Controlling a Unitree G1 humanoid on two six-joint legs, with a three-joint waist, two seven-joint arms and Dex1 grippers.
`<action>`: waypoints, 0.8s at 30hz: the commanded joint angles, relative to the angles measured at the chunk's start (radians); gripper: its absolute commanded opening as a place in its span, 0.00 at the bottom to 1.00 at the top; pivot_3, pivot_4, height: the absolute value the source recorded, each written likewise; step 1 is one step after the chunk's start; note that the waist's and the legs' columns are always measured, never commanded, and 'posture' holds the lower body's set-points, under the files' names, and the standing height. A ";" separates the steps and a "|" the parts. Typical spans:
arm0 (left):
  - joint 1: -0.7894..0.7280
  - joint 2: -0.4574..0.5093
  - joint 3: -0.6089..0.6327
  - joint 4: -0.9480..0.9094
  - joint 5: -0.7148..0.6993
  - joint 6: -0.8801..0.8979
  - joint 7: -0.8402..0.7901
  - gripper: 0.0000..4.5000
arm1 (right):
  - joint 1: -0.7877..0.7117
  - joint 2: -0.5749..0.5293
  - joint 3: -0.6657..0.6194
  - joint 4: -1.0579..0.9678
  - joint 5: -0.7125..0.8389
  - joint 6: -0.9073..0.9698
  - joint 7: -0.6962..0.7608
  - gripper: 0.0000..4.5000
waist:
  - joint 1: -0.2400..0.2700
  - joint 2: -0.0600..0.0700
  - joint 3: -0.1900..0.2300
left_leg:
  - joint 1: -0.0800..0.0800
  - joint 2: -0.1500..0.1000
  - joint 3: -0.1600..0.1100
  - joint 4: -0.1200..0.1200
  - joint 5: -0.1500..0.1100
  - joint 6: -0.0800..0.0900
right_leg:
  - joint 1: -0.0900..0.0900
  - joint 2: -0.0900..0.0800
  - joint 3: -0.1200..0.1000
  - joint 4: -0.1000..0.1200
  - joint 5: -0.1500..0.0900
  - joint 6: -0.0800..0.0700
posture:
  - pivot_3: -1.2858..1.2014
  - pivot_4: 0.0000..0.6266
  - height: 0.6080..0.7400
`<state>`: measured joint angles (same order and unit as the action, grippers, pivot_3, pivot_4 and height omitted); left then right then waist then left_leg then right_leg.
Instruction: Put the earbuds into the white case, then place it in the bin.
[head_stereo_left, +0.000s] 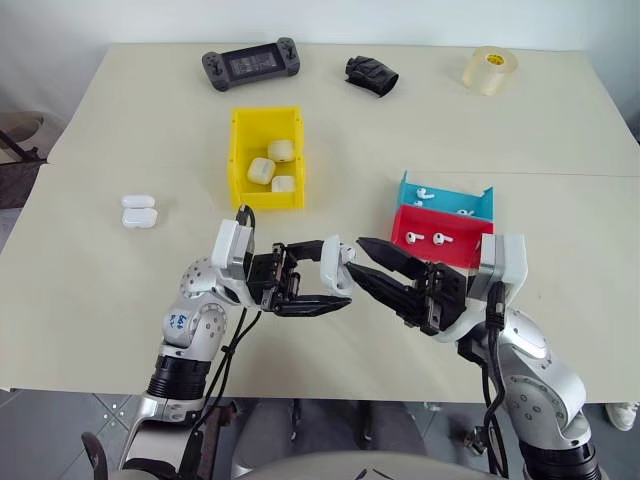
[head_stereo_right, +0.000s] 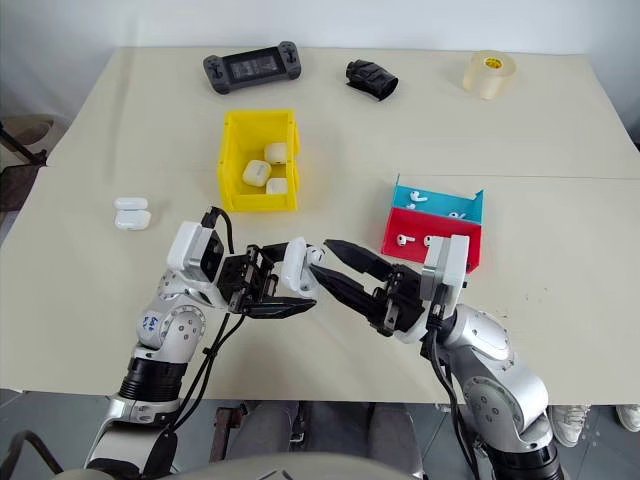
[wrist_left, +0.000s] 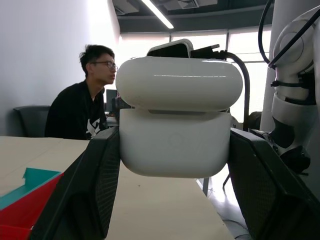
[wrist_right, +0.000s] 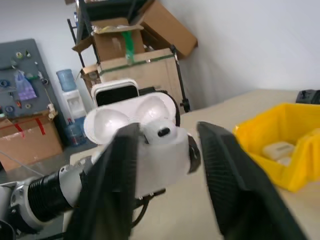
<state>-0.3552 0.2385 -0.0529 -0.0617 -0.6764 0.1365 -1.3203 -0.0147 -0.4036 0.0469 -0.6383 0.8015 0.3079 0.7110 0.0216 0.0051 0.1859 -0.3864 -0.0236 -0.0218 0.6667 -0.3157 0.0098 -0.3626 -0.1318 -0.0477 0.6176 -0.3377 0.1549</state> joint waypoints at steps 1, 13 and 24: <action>0.001 -0.013 0.008 -0.015 -0.017 -0.028 -0.005 0.62 | 0.006 -0.032 -0.029 -0.037 0.006 0.012 0.000 0.67 | 0.000 0.000 0.000 | 0.000 0.000 0.000 0.000 0.000 0.000 | 0.000 0.000 0.000 0.000 0.000 0.000 | 0.52 0.24 1.00; 0.076 0.059 0.034 0.031 0.018 -0.116 -0.081 0.62 | 0.269 -0.197 -0.468 0.148 -0.053 -0.138 0.149 0.99 | 0.003 0.000 0.000 | 0.000 0.000 0.001 -0.001 -0.001 0.002 | 0.003 0.000 -0.001 -0.006 0.000 0.000 | 0.52 0.24 1.00; 0.116 0.021 0.012 0.000 0.035 -0.162 -0.038 0.62 | 0.096 -0.440 -0.473 0.416 -0.164 -0.047 0.258 0.99 | -0.005 0.002 0.000 | 0.003 0.002 0.004 0.000 -0.001 0.002 | 0.004 0.000 0.000 -0.007 0.000 0.000 | 0.52 0.24 1.00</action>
<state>-0.2504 0.2619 -0.0401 -0.0271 -0.6440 -0.0076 -1.3697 0.1397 -0.8028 -0.4432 -0.2154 0.6279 0.1859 0.9888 0.0163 0.0074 0.1861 -0.3830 -0.0216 -0.0174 0.6667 -0.3163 0.0115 -0.3589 -0.1319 -0.0478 0.6105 -0.3377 0.1550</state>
